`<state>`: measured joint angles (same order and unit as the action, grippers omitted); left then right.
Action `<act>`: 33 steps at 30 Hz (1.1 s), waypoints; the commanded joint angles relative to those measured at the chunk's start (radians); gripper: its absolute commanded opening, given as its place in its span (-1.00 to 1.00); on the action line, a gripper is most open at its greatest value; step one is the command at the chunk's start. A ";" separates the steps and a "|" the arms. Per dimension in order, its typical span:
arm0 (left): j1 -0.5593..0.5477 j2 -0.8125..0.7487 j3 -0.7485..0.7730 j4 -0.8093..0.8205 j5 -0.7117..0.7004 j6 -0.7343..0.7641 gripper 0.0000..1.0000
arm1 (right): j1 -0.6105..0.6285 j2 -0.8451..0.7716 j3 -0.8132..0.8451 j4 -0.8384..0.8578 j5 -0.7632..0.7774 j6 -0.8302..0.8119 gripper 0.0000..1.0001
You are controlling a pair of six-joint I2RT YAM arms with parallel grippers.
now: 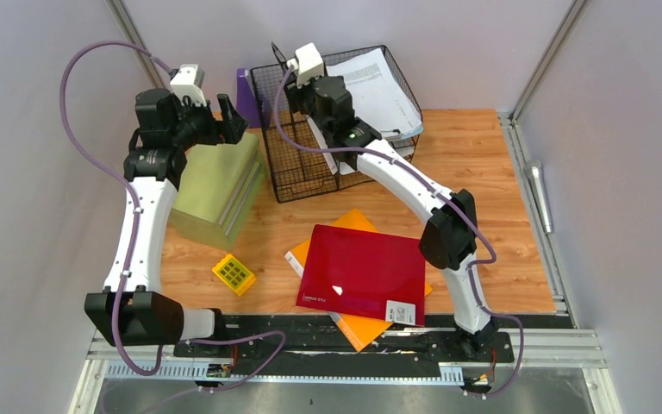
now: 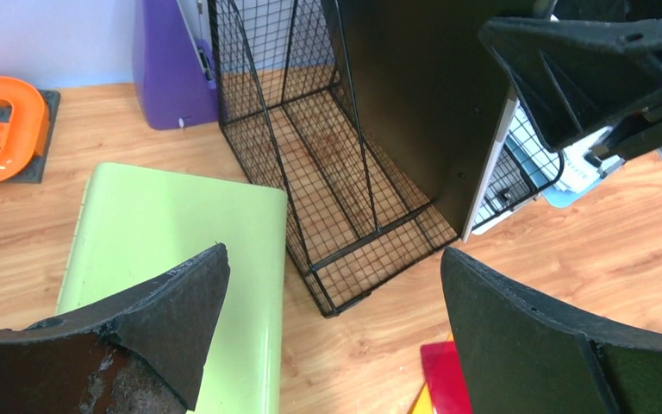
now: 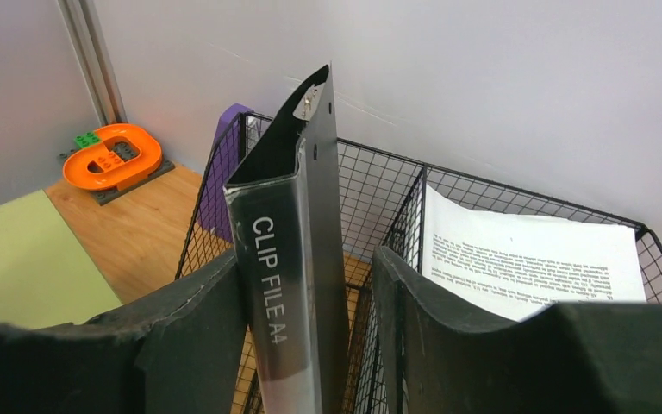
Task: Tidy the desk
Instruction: Place the folder in the storage box.
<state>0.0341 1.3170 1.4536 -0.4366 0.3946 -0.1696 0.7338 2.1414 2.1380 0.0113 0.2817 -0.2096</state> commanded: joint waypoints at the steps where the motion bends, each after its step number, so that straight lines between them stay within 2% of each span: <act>1: 0.001 0.006 0.041 -0.017 0.025 0.032 1.00 | -0.008 0.073 0.107 -0.063 -0.030 -0.031 0.02; 5: 0.001 -0.001 0.030 -0.020 0.023 0.043 1.00 | -0.008 0.095 0.124 -0.095 -0.019 -0.038 -0.07; 8: 0.001 0.000 0.025 -0.021 0.024 0.047 1.00 | -0.009 0.097 0.114 -0.107 -0.008 -0.044 -0.22; 10: 0.001 0.002 0.022 -0.019 0.023 0.045 1.00 | -0.009 0.094 0.111 -0.109 -0.003 -0.045 -0.39; 15: 0.001 0.000 0.006 -0.017 0.022 0.039 1.00 | -0.010 0.076 0.141 -0.104 -0.007 -0.028 -0.97; 19: 0.001 -0.006 -0.010 -0.002 0.020 0.021 1.00 | -0.010 0.049 0.155 -0.038 0.012 0.010 -1.00; 25: 0.000 -0.005 -0.019 0.018 0.025 -0.013 1.00 | -0.011 -0.023 0.028 0.250 0.050 0.029 -1.00; 33: 0.001 0.000 -0.032 0.035 0.025 -0.027 1.00 | -0.012 -0.038 -0.056 0.493 0.128 0.006 -1.00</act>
<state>0.0341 1.3224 1.4258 -0.4511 0.4099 -0.1780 0.7265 2.1895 2.0911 0.2604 0.3595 -0.1970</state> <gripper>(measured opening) 0.998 0.125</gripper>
